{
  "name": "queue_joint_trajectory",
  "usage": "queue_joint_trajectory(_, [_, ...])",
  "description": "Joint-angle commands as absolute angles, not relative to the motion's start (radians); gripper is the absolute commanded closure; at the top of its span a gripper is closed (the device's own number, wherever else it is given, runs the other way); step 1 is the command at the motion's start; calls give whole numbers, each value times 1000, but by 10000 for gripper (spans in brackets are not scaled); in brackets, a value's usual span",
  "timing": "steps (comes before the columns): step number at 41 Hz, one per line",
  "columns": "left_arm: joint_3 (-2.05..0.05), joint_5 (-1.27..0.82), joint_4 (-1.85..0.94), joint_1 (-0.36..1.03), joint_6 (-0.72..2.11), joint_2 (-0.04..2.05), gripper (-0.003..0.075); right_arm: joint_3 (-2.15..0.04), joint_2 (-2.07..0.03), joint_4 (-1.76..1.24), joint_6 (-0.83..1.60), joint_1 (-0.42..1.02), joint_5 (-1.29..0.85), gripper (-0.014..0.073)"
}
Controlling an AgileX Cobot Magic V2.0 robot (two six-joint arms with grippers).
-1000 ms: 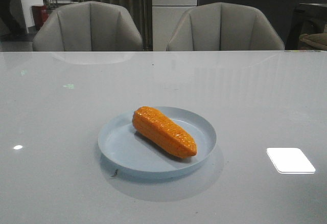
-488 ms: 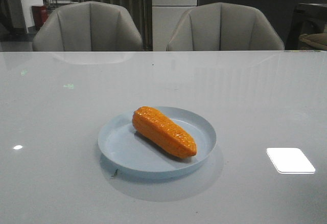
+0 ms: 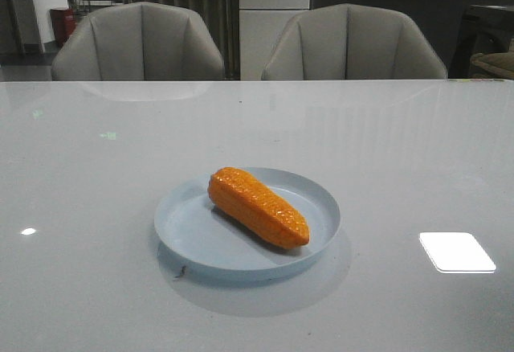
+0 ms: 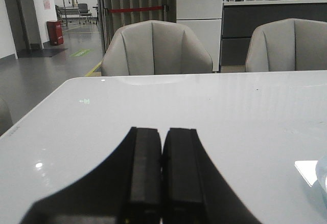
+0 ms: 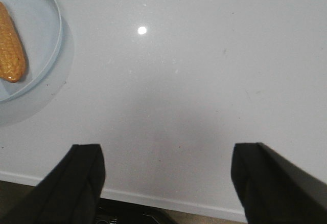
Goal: Place corn on plate with both arms
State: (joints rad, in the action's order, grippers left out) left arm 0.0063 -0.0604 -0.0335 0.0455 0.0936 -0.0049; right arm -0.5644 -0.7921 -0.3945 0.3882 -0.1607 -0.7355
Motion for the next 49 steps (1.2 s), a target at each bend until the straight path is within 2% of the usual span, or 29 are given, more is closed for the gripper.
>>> queue_joint_trajectory(1, [45, 15, -45, 54, 83, -20, 624, -590, -788, -422, 399, -161, -696, -19])
queue_joint_trajectory(18, [45, 15, -45, 54, 83, -20, 624, -590, -745, -406, 399, -159, -692, -18])
queue_joint_trajectory(20, [45, 15, -45, 54, 83, -20, 624, -590, -727, -406, 399, -152, -698, 5])
queue_joint_trajectory(22, [45, 15, -45, 54, 83, -20, 624, -590, -705, -406, 399, -144, -698, 60])
queue_joint_trajectory(31, [45, 15, -45, 54, 83, -20, 624, -590, -605, -405, 399, -30, -640, 552])
queue_joint_trajectory(34, [45, 15, -45, 54, 83, -20, 624, -590, -556, -398, 399, 5, -604, 523])
queue_joint_trajectory(49, [45, 15, -45, 54, 83, -20, 624, -590, -269, -415, 399, 20, -557, 529])
